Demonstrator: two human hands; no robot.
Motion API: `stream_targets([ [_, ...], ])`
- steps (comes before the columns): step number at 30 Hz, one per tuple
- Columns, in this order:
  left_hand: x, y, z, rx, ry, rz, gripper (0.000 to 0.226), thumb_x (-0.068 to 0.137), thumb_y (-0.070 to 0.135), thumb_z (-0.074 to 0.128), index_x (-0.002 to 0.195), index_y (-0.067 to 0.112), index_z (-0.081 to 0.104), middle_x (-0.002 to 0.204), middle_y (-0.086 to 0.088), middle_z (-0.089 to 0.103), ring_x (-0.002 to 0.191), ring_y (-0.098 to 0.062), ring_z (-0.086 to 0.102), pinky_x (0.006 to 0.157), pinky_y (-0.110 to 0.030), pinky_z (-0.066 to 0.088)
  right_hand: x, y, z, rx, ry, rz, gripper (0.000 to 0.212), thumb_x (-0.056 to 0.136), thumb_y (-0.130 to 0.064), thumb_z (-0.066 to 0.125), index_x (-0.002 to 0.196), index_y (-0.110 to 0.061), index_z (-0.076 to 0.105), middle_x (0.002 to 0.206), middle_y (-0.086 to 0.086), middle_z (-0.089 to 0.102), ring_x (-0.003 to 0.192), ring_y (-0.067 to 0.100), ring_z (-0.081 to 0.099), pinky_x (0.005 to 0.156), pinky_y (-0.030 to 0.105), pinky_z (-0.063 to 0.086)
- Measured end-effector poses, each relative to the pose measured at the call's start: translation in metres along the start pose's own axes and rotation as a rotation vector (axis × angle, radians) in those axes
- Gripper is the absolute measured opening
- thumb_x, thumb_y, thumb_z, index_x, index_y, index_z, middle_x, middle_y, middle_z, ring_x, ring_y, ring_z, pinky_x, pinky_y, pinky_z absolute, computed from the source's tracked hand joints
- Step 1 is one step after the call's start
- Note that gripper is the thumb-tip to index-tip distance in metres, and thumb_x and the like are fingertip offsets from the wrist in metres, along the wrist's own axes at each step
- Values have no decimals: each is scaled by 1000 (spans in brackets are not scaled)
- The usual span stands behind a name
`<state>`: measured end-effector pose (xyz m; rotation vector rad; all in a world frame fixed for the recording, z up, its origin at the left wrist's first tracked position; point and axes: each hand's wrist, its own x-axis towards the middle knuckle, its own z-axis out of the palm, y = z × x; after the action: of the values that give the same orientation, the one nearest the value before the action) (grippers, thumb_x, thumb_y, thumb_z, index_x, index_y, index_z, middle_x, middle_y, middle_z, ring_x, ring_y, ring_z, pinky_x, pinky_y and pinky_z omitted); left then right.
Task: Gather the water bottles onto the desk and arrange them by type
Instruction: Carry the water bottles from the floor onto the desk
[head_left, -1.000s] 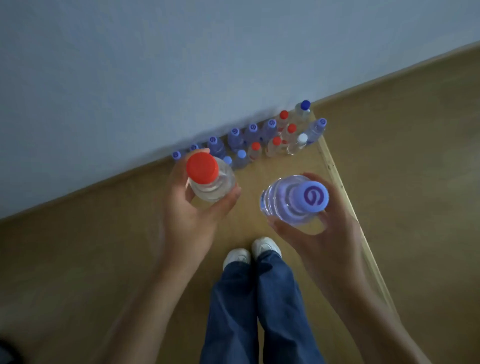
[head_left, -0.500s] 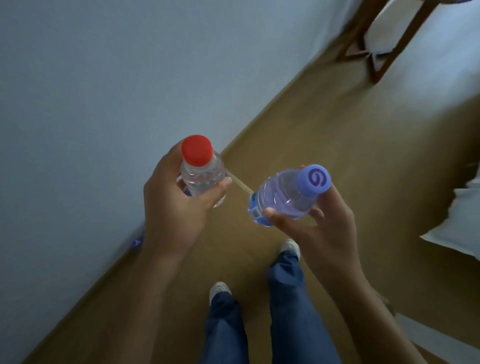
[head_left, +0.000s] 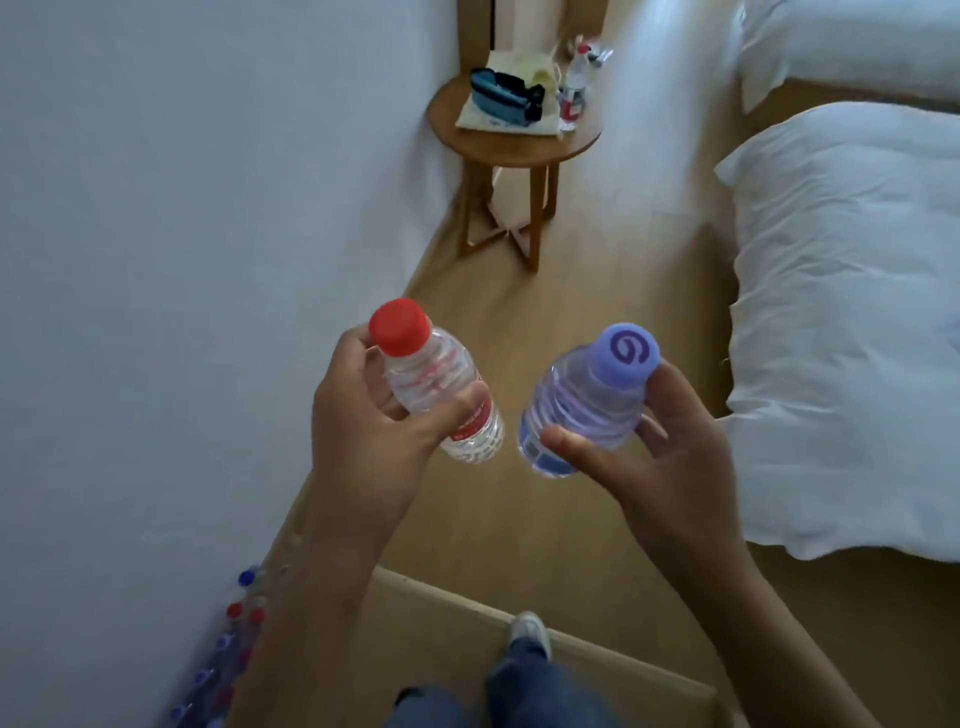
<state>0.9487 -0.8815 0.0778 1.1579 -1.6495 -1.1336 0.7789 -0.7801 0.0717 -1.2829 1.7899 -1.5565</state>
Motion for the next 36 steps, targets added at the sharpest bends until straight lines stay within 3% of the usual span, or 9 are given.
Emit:
stream_targets([
  [4,68,27,61,7,-98,91,69,63,41,80,124,20,57,110,22,65,101,12,62,78,-4,50,65,18,-45,-37,83,10,70,70,-50,75,130,-19,56,120,-14,64,109,0,62,89,11,49],
  [8,133,39,109,15,-188,154,63,64,47,76,121,32,55,102,36,59,93,26,56,69,4,41,127,38,-69,-52,151,53,72,71,-48,74,133,-17,55,123,-13,63,110,-2,62,87,10,49],
  [14,253,41,171,-69,-307,168,54,66,41,78,115,41,56,98,46,62,96,19,61,72,-1,45,239,77,-82,-26,227,117,63,74,-29,81,130,-11,59,120,0,70,108,11,67,90,23,55],
  [21,416,58,233,-89,-413,239,51,67,36,79,114,39,57,95,45,62,94,18,62,73,-1,46,394,102,-95,-6,413,146,56,75,-17,83,126,-10,62,114,-3,72,103,6,68,88,22,56],
  [24,474,66,257,-75,-420,264,54,68,34,79,116,37,56,93,45,62,93,19,62,73,-1,46,452,112,-106,29,462,151,55,74,-18,84,124,-10,64,109,-7,73,100,5,69,82,15,53],
  [33,627,60,375,-62,-436,224,62,69,30,80,127,17,62,104,32,65,95,15,63,73,-3,48,624,185,-166,50,507,229,54,72,-23,83,121,-10,66,106,0,74,97,10,71,84,22,57],
  [36,686,62,434,-62,-428,187,55,69,24,82,120,22,64,99,30,71,94,8,68,74,-6,50,695,221,-199,62,472,233,54,74,-18,84,124,-11,64,108,0,74,98,12,71,87,29,58],
])
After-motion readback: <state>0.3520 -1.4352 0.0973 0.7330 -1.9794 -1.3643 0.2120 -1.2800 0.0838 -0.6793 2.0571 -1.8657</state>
